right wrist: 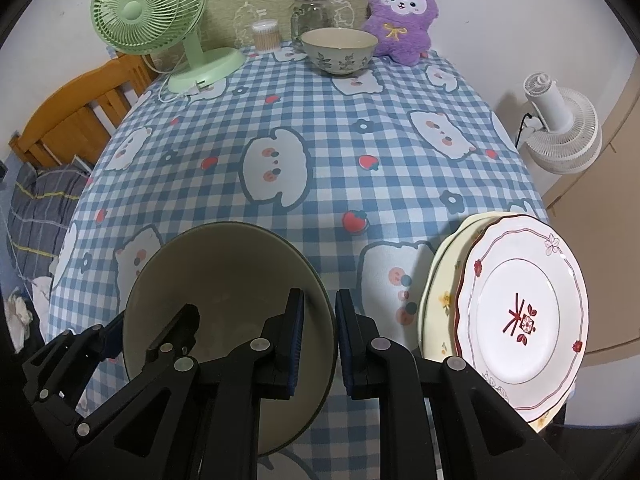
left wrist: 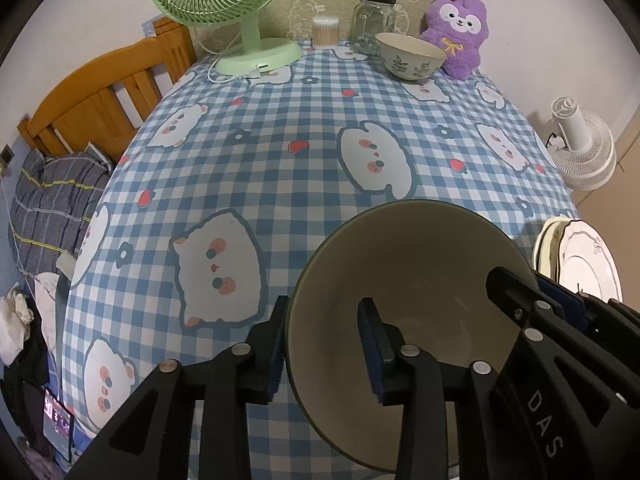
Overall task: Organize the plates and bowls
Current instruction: 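Lower the green-rimmed bowl into the large bowl and open both tools, then raise both tools away from the stacked bowls, then move both tools toward the small patterned bowl by the plush toy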
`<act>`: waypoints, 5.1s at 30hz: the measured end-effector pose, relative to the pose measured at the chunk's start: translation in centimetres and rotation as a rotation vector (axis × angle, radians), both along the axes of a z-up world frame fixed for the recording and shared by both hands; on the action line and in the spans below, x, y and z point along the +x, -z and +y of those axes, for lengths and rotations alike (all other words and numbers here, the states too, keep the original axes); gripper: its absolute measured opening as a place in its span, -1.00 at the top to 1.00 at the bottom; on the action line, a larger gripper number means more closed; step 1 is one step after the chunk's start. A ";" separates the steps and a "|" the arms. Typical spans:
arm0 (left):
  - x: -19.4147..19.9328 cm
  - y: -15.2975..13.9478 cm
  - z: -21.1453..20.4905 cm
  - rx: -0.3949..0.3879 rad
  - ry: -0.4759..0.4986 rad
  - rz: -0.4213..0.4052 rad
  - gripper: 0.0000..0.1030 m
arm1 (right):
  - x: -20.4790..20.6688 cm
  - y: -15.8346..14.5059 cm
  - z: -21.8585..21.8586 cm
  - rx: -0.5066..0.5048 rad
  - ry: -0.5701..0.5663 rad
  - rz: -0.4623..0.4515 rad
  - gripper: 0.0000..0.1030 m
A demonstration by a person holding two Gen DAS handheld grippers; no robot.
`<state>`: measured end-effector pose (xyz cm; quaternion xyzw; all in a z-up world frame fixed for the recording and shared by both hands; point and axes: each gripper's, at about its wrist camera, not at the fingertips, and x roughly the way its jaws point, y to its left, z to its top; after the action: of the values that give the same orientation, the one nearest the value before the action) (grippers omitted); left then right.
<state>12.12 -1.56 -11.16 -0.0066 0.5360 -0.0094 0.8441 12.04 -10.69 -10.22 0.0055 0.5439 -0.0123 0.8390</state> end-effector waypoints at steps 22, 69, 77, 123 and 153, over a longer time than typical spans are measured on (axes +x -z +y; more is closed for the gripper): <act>-2.7 -4.6 -0.1 0.011 -0.032 -0.089 -0.63 | -2.7 -5.4 -1.2 0.037 -0.021 -0.101 -0.25; 0.8 -18.6 0.2 0.008 0.074 -0.292 -0.86 | -0.5 -20.5 -0.8 0.005 0.070 -0.346 -0.89; 2.8 -19.0 -1.9 0.003 0.047 -0.311 -0.86 | 2.2 -20.7 -3.2 0.055 0.007 -0.353 -0.89; 21.9 -12.4 -7.8 0.006 -0.156 -0.234 -0.86 | 24.3 -13.7 -9.6 0.051 -0.134 -0.313 -0.88; 34.2 -1.0 -9.8 0.085 -0.164 -0.136 -0.36 | 36.1 -2.1 -11.4 0.059 -0.068 -0.214 -0.63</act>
<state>46.30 -11.34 -10.12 -0.0139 0.4750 0.0820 0.8760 48.11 -22.06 -8.11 0.0131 0.4511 0.0330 0.8918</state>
